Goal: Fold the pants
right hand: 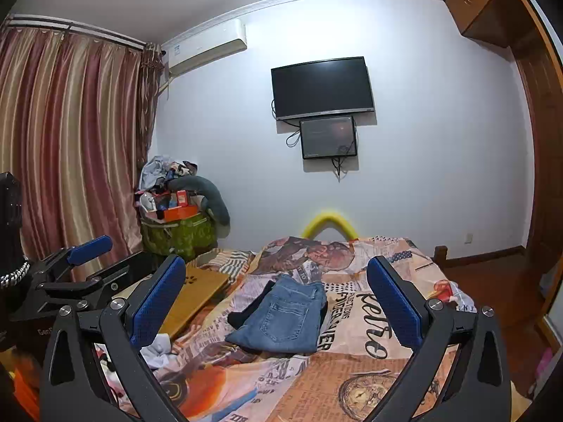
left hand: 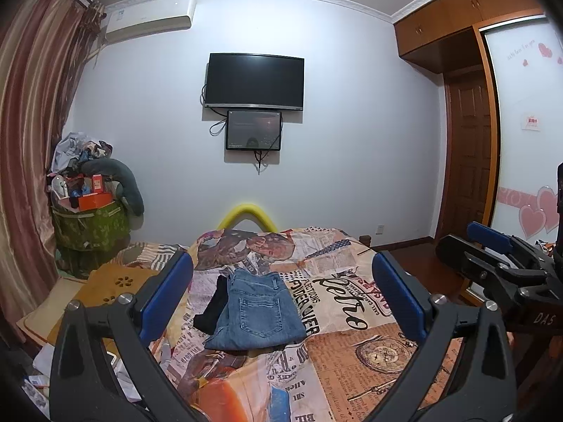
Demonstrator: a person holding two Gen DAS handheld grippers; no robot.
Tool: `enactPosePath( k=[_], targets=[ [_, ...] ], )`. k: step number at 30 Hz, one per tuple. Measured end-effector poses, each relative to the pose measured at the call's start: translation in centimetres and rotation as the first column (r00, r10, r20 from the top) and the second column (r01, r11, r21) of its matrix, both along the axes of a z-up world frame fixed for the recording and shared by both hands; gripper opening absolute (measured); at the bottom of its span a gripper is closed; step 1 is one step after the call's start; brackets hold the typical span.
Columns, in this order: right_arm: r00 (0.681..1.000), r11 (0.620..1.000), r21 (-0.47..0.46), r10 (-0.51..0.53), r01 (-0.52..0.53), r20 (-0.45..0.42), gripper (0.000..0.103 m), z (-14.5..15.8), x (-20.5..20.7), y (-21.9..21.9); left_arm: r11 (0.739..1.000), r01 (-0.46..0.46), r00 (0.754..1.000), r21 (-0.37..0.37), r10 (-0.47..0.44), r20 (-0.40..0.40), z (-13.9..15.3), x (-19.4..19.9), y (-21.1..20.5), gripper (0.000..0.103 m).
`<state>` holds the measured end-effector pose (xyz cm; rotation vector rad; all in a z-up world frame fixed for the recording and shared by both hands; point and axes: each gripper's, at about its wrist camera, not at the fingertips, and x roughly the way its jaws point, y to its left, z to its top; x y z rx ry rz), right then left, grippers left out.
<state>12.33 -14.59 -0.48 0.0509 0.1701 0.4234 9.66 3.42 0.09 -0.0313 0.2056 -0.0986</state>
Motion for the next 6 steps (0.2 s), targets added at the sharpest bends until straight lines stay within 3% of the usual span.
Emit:
enactPosePath(
  k=[6],
  targets=[
    [1.000,1.000,0.001,-0.002,0.002,-0.003,0.102,-0.04,-0.06,0.10,1.000,-0.009,1.000,-0.009,0.009,-0.004,0.05,0.06,0.60,0.103]
  ],
)
